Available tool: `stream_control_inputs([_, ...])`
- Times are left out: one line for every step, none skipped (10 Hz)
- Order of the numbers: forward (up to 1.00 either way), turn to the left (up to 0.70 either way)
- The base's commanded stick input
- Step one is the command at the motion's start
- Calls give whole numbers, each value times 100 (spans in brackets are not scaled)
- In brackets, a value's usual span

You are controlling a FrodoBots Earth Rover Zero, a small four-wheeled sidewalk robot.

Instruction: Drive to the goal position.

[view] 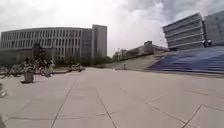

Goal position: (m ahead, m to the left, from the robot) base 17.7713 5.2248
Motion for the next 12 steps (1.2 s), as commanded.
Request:
stream_control_inputs([70,0])
stream_control_inputs([70,0])
stream_control_inputs([70,0])
stream_control_inputs([70,2])
stream_control_inputs([70,2])
stream_control_inputs([70,0])
stream_control_inputs([70,0])
stream_control_inputs([70,0])
stream_control_inputs([70,0])
stream_control_inputs([70,0])
stream_control_inputs([70,0])
stream_control_inputs([70,0])
